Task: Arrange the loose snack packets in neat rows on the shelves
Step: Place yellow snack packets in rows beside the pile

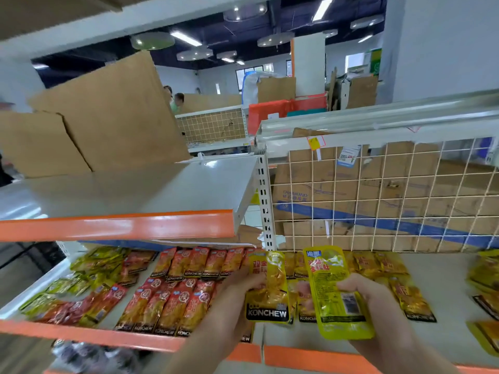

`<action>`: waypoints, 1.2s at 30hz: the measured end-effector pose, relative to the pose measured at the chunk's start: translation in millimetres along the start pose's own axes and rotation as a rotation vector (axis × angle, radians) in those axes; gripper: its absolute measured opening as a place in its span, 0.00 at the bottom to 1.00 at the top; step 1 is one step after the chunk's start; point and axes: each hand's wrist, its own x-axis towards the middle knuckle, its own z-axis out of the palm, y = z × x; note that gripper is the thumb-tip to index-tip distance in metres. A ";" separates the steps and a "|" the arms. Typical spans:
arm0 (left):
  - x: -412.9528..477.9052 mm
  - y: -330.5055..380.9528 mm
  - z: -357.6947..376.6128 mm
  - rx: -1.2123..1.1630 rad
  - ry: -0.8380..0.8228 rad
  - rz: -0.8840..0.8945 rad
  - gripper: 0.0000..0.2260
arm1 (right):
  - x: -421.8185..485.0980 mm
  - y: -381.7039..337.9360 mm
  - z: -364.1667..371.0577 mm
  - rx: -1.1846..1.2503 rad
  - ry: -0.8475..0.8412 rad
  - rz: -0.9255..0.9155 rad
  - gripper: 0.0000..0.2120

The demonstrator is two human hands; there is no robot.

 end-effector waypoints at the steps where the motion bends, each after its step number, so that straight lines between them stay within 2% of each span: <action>1: 6.7 2.7 5.3 -0.130 0.046 -0.022 0.05 | 0.9 -1.8 -2.0 0.005 0.002 0.005 0.18; 3: 6.1 1.0 13.0 -0.165 -0.039 0.009 0.04 | 2.6 -7.1 -6.3 0.039 0.018 0.013 0.18; 5: 32.5 -4.0 18.4 -0.097 -0.046 0.003 0.06 | 6.2 -11.0 -15.9 0.077 0.068 -0.009 0.19; 8: 60.7 -6.7 27.6 -0.007 -0.131 -0.001 0.17 | 17.8 -14.9 -50.7 0.065 0.333 -0.162 0.16; 9: 70.4 -12.5 32.5 0.008 -0.161 0.009 0.19 | 14.3 -22.5 -56.7 0.168 0.344 -0.172 0.17; 11: 80.1 -13.4 51.6 -0.053 -0.103 -0.029 0.21 | 14.9 -24.0 -76.9 0.280 0.330 -0.177 0.15; 12: 81.0 -18.5 60.3 -0.080 -0.073 -0.039 0.17 | 16.1 -22.5 -83.9 0.210 0.350 -0.185 0.15; 13: 80.1 -22.4 68.5 -0.099 -0.101 -0.040 0.11 | 15.4 -24.0 -88.6 0.207 0.251 -0.150 0.19; 14: 74.4 -27.1 76.1 -0.109 -0.140 -0.042 0.07 | 12.5 -28.8 -93.5 0.302 0.167 -0.068 0.22; 15: 77.3 -31.1 84.6 -0.116 -0.174 -0.029 0.08 | 12.2 -33.1 -103.6 0.352 0.136 -0.023 0.24; 18: 81.1 -37.6 116.2 -0.135 -0.126 -0.043 0.09 | 15.5 -39.8 -144.9 0.268 0.164 0.017 0.22; 20: 84.7 -46.4 137.9 -0.129 -0.073 -0.043 0.04 | 17.6 -46.1 -167.4 0.197 0.184 -0.010 0.27; 21: 89.1 -52.6 147.6 -0.127 -0.041 -0.053 0.12 | 18.4 -50.2 -178.0 0.179 0.187 -0.020 0.25; 23: 91.7 -64.2 172.4 -0.127 0.026 -0.061 0.21 | 18.7 -59.1 -201.6 0.138 0.224 -0.055 0.12; 26: 93.2 -75.3 212.4 -0.114 0.016 -0.053 0.32 | 17.3 -71.6 -241.8 0.033 0.284 -0.066 0.10; 30: 102.0 -99.2 245.0 -0.097 0.077 0.018 0.29 | 8.2 -85.1 -278.6 -0.159 0.312 -0.091 0.08; 32: 103.8 -111.5 257.0 -0.073 0.097 0.012 0.35 | 3.6 -89.3 -292.3 -0.222 0.294 -0.106 0.08; 34: 101.4 -119.4 266.8 -0.067 0.116 -0.009 0.29 | -0.3 -93.2 -304.6 -0.293 0.285 -0.121 0.08; 36: 96.3 -118.4 277.6 -0.040 0.112 -0.013 0.14 | -3.9 -97.7 -313.4 -0.341 0.284 -0.132 0.08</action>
